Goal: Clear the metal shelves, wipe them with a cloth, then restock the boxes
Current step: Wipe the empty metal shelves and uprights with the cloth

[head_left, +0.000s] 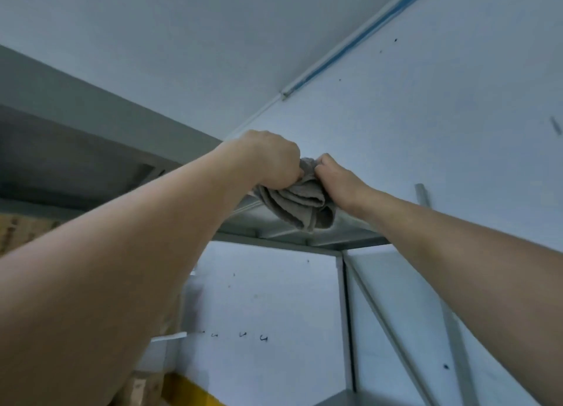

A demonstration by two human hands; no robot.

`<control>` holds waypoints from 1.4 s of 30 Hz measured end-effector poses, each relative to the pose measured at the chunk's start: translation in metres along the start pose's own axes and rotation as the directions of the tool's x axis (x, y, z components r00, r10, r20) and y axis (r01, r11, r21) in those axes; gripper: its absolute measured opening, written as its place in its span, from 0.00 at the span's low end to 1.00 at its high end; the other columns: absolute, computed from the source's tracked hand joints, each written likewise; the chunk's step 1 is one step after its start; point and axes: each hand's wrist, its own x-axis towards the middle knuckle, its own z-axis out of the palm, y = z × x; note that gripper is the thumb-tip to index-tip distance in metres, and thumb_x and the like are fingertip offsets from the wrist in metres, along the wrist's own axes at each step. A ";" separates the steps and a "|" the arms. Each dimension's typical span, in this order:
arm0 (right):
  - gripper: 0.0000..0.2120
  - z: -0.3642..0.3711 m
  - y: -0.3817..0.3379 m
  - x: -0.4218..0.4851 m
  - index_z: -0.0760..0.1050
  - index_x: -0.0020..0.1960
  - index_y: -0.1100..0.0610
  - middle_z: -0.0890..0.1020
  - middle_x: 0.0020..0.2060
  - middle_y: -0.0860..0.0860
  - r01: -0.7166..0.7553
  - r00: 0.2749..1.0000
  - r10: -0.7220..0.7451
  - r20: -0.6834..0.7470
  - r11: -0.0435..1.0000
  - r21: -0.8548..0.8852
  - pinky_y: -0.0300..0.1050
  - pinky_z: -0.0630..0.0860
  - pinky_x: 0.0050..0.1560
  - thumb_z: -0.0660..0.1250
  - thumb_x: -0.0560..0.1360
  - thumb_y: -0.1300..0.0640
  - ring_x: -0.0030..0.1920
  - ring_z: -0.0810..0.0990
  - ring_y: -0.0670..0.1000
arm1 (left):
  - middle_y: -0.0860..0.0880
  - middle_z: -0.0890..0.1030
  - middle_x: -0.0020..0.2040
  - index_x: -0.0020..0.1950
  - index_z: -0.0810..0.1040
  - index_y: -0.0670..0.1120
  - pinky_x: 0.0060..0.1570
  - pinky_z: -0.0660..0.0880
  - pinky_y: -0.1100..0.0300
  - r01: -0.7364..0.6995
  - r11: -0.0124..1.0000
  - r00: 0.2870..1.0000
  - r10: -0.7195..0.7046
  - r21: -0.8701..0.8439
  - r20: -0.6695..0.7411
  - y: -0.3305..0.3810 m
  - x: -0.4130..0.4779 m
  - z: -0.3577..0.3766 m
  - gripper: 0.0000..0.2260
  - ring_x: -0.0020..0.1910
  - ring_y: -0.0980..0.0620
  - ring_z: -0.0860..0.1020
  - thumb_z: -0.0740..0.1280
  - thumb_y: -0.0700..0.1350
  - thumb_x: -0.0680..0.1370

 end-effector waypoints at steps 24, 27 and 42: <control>0.16 -0.122 0.415 0.104 0.75 0.33 0.40 0.80 0.44 0.47 0.044 0.999 -0.042 -0.025 0.996 0.073 0.56 0.73 0.58 0.54 0.68 0.35 0.46 0.76 0.51 | 0.43 0.78 0.65 0.58 0.78 0.47 0.56 0.67 0.53 0.040 0.990 0.996 -0.028 -0.137 0.085 0.293 0.285 0.140 0.19 0.53 0.45 0.73 0.55 0.59 0.84; 0.15 -0.145 0.470 0.119 0.72 0.38 0.44 0.77 0.43 0.49 0.068 0.998 -0.066 0.018 0.995 -0.078 0.54 0.72 0.54 0.53 0.76 0.40 0.45 0.74 0.53 | 0.44 0.78 0.62 0.51 0.73 0.47 0.54 0.65 0.55 0.033 0.988 0.985 -0.007 -0.151 0.170 0.340 0.328 0.152 0.15 0.51 0.47 0.71 0.54 0.56 0.85; 0.19 -0.139 0.574 0.129 0.69 0.47 0.57 0.75 0.37 0.50 0.351 0.899 -0.376 -0.225 0.925 -0.143 0.53 0.69 0.43 0.46 0.84 0.46 0.39 0.74 0.53 | 0.51 0.76 0.47 0.53 0.71 0.52 0.48 0.67 0.52 0.044 0.989 0.999 -0.039 0.141 -0.035 0.399 0.361 0.198 0.18 0.46 0.47 0.73 0.49 0.62 0.83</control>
